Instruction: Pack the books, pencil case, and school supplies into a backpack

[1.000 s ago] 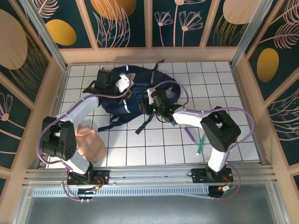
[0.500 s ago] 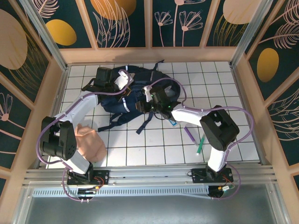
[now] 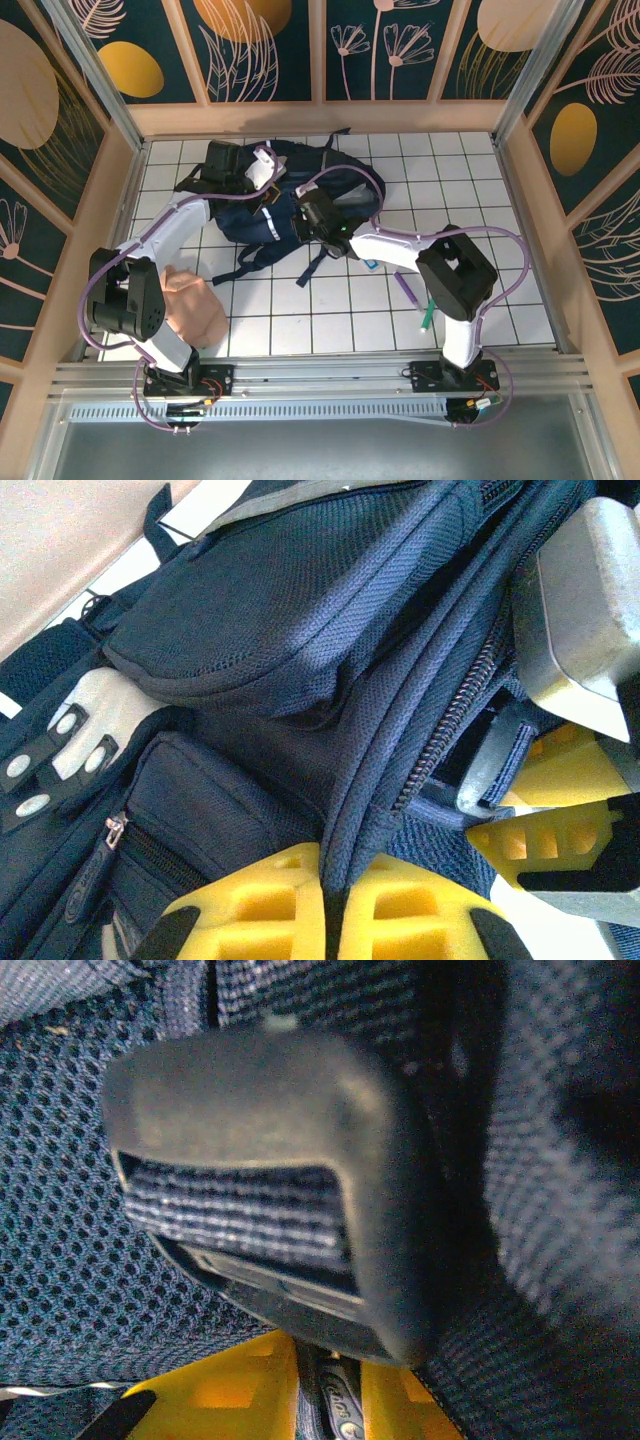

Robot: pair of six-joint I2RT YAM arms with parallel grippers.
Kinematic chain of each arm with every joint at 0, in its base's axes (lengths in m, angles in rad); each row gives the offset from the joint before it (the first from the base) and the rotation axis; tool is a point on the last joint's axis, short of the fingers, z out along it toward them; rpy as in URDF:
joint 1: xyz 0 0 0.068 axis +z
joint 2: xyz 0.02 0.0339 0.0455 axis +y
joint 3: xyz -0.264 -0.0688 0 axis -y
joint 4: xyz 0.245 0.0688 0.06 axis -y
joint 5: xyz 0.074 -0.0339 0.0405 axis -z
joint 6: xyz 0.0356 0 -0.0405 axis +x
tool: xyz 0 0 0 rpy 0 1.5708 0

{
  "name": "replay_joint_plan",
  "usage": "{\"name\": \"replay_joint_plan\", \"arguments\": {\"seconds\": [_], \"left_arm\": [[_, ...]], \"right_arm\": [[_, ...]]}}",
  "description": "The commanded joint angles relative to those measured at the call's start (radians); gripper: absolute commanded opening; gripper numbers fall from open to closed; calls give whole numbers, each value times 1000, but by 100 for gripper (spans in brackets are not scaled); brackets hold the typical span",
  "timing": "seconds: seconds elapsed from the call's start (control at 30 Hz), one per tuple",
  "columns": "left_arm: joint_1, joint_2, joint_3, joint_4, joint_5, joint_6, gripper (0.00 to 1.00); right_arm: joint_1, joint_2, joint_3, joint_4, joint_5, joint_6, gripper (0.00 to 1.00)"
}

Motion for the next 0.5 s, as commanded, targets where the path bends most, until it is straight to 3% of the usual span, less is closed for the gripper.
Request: {"name": "replay_joint_plan", "arguments": {"seconds": [0.0, 0.2, 0.3, 0.37, 0.47], "left_arm": [[6, -25, 59, 66, 61, 2, 0], [10, -40, 45, 62, 62, 39, 0], [11, -47, 34, 66, 57, 54, 0], [12, -51, 26, 72, 53, 57, 0], [13, -58, 12, 77, 60, 71, 0]], "right_arm": [[-7, 16, -9, -104, 59, 12, 24], [-16, -23, -77, -107, 95, -34, 16], [-21, -42, -97, -89, 76, -68, 21], [-40, -70, -124, -55, -29, -82, 29], [-99, -114, -159, -17, -332, -96, 34]]}}
